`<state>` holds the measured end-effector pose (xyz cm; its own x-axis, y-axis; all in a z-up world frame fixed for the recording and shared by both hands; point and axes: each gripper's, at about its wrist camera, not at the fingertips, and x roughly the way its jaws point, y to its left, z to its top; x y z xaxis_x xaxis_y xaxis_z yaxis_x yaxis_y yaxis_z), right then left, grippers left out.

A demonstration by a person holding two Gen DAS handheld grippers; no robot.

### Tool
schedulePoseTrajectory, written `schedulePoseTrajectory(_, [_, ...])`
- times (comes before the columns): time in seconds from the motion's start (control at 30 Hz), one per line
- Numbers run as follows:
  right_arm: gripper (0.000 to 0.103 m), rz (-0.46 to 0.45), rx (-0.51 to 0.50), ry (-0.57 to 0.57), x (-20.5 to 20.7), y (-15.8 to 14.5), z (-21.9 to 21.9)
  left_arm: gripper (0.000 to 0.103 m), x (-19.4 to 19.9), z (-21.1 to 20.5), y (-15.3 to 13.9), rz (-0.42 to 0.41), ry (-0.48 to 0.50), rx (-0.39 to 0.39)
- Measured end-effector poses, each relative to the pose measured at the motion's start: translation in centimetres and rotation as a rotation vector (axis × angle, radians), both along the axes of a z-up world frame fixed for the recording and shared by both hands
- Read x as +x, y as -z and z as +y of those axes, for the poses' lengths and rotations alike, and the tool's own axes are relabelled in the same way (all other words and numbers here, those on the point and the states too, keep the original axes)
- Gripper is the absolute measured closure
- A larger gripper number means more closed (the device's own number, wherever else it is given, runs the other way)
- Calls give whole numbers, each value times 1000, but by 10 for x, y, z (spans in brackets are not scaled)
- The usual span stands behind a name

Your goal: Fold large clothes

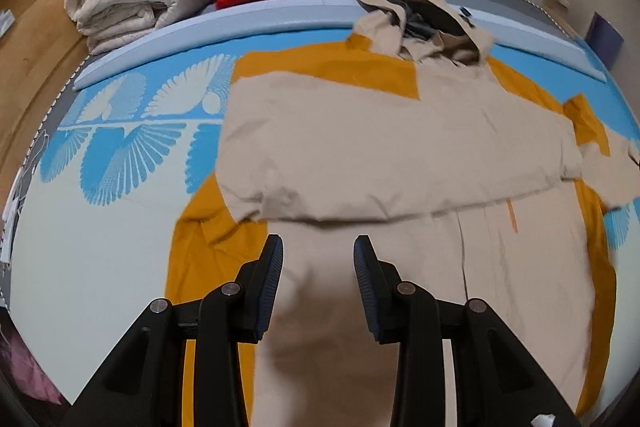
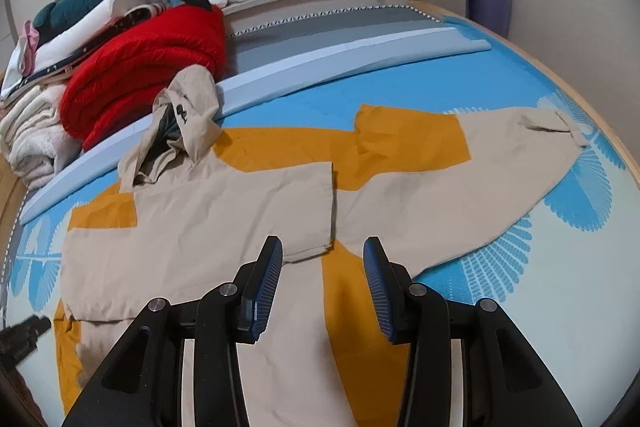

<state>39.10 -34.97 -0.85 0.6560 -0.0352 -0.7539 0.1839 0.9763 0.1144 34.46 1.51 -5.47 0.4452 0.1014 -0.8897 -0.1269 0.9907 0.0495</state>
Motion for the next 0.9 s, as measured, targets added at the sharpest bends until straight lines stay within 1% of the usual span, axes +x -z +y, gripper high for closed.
schedulePoseTrajectory(0.07, [59, -18, 7, 5, -6, -5, -2, 70, -9, -2, -3, -6, 0, -15])
schedulePoseTrajectory(0.17, [59, -41, 7, -6, -12, -11, -9, 65, -21, -9, -12, -28, 8, -46])
schedulePoseTrajectory(0.27, [59, -76, 0, 27, -19, -18, -29, 64, -27, -14, -19, -41, 9, -37])
schedulePoseTrajectory(0.43, [59, -103, 26, 113, -33, -22, -87, 64, -26, -24, -24, -54, 30, -49])
schedulePoseTrajectory(0.53, [59, -112, -26, 164, -42, -20, -128, 64, -21, -30, -23, -50, 43, -54])
schedulePoseTrajectory(0.63, [59, -104, -40, 230, -46, -13, -174, 64, -14, -38, -21, -46, 58, -52])
schedulePoseTrajectory(0.77, [59, -97, 21, 322, -51, 0, -228, 64, -4, -45, -16, -44, 74, -36])
schedulePoseTrajectory(0.83, [59, -100, 48, 346, -51, 5, -246, 64, 2, -46, -12, -36, 73, -33])
schedulePoseTrajectory(0.9, [59, -100, 53, 352, -49, 9, -258, 64, 8, -47, -8, -29, 74, -31])
